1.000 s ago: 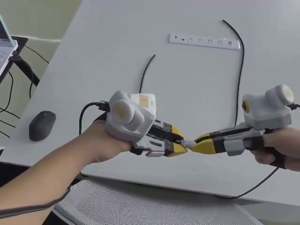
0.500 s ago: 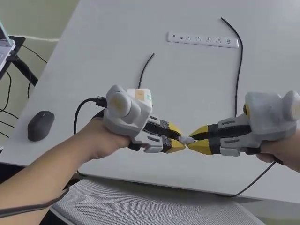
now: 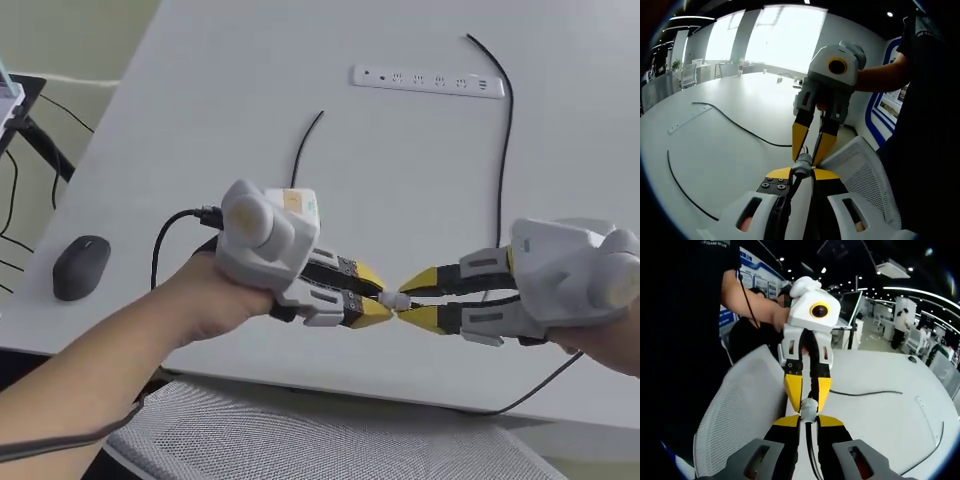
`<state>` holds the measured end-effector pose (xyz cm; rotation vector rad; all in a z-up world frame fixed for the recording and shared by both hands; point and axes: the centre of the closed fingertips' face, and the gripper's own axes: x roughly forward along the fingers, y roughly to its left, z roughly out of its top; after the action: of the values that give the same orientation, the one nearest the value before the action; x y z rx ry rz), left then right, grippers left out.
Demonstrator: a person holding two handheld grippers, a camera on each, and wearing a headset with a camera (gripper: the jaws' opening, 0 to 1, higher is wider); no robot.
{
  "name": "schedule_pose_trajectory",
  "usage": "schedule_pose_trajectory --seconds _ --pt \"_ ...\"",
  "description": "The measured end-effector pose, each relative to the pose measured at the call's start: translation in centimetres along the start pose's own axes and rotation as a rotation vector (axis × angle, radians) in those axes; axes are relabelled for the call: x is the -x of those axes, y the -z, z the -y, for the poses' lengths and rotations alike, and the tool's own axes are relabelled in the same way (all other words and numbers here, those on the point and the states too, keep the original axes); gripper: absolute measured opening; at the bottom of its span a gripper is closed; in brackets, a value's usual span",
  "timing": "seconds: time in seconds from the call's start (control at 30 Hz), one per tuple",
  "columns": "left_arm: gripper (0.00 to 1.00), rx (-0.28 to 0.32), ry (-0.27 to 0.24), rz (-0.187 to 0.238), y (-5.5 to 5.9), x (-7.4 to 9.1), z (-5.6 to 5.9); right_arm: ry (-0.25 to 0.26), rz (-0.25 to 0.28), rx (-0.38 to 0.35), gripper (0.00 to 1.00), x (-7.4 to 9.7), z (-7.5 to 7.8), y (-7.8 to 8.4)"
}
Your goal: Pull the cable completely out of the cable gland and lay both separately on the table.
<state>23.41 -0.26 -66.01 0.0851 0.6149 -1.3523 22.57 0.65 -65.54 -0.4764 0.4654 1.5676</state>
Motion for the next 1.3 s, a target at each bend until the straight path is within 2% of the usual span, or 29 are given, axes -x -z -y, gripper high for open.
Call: schedule_pose_trajectory --seconds 0.3,0.4,0.5,0.63,0.73,0.83,0.9,0.93,1.0,1.1,1.3 --pt "0.15 -0.011 -0.011 -0.006 0.1 0.0 -0.2 0.005 -0.010 -0.045 0.08 -0.1 0.4 0.2" --pt "0.15 -0.011 -0.014 -0.003 0.0 0.0 -0.3 0.020 -0.007 -0.111 0.08 0.1 0.7 0.3" --pt "0.15 -0.016 -0.018 0.002 -0.1 -0.1 -0.4 0.035 -0.005 -0.115 0.09 0.1 0.9 0.3" --pt "0.15 -0.023 -0.019 -0.001 -0.1 -0.3 -0.5 0.056 0.001 -0.160 0.14 0.6 1.1 0.3" --pt "0.15 -0.029 -0.021 0.000 -0.2 -0.2 -0.5 0.099 0.016 -0.199 0.17 1.2 1.8 0.4" --pt "0.15 -0.027 -0.029 0.002 -0.2 -0.1 -0.8 0.170 0.029 -0.219 0.20 1.8 2.4 0.3" --pt "0.15 -0.021 -0.033 0.003 -0.2 0.0 -0.9 0.201 -0.006 -0.230 0.23 1.9 2.4 0.8" --pt "0.15 -0.011 -0.036 0.006 -0.2 0.0 -0.9 0.198 -0.005 -0.231 0.25 1.8 2.2 0.8" --pt "0.15 -0.014 -0.042 0.008 -0.2 0.1 -1.0 0.227 0.004 -0.219 0.24 2.0 2.1 0.4" --pt "0.15 -0.018 -0.045 0.006 -0.1 0.1 -1.0 0.280 -0.019 -0.188 0.21 2.2 2.1 0.4" --pt "0.15 -0.033 -0.045 0.001 -0.2 0.2 -0.9 0.340 -0.045 -0.179 0.19 2.3 2.0 0.7"
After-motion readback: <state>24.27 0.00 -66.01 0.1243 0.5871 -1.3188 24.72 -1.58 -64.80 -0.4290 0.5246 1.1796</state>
